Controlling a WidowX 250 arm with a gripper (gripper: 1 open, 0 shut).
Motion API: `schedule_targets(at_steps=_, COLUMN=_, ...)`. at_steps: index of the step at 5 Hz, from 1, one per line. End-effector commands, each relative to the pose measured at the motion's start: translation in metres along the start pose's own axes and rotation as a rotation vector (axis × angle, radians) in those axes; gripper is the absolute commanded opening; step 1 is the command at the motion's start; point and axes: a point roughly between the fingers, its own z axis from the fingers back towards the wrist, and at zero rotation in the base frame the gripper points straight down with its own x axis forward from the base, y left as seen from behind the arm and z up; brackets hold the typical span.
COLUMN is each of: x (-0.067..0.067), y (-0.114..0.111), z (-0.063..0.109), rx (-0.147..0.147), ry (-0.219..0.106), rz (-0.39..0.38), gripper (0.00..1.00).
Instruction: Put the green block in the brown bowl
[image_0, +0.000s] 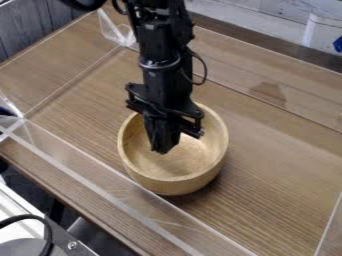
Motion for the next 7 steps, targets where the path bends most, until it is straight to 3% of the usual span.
schedule_targets(at_steps=1, x=0.0063, y=-0.0006, z=0.0058, rx=0.005, ry=-0.031, rz=-0.007, gripper=0.00)
schedule_targets(at_steps=7, x=0.0108, y=0.0001, z=0.0010, rx=-0.008, ry=-0.025, rz=0.001, gripper=0.00)
